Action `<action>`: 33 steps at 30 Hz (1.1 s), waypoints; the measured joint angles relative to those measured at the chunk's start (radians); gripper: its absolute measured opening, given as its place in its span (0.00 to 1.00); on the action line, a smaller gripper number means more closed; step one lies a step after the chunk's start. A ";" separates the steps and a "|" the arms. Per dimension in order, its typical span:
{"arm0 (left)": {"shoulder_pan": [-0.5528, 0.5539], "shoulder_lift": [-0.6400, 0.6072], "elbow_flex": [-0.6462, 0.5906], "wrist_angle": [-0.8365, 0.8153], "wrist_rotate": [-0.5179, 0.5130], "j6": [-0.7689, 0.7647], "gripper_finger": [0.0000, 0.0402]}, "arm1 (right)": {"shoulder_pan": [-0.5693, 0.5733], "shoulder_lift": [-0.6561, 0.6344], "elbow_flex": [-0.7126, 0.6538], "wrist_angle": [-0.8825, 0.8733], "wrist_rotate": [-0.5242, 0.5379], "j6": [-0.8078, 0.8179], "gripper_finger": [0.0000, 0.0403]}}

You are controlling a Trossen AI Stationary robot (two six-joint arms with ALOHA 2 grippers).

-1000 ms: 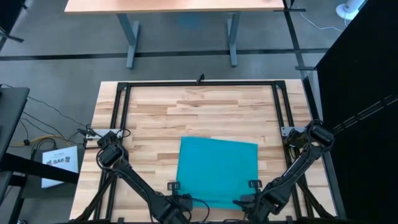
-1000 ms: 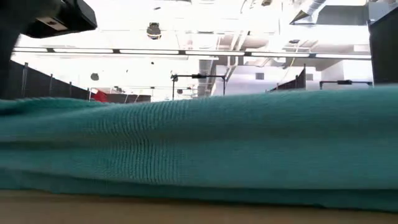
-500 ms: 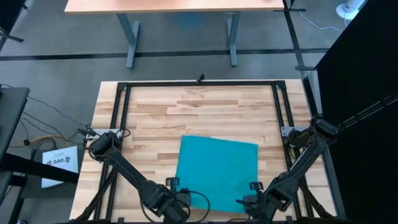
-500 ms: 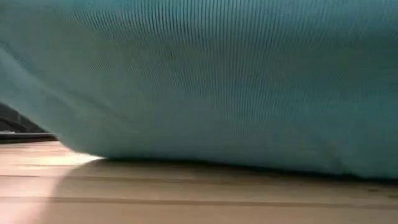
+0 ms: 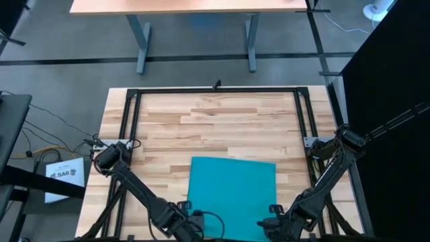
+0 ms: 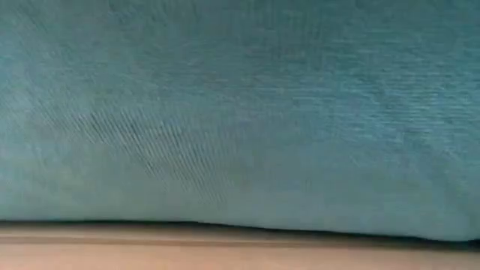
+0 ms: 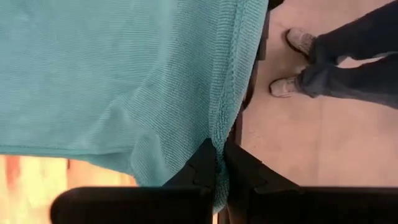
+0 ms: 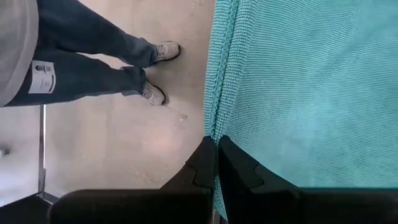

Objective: Roll towel
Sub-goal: Roll the blue towel

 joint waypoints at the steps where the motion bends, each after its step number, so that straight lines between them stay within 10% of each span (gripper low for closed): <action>1: 0.001 0.000 -0.002 -0.004 0.000 0.010 0.00 | -0.002 0.000 0.000 -0.010 -0.001 0.000 0.00; 17: 0.050 -0.102 -0.043 -0.043 -0.027 0.114 0.00 | -0.078 -0.091 -0.063 -0.041 -0.038 -0.041 0.00; 33: 0.151 -0.491 -0.734 0.604 0.096 -0.013 0.00 | -0.191 -0.317 -0.405 0.206 -0.093 0.023 0.00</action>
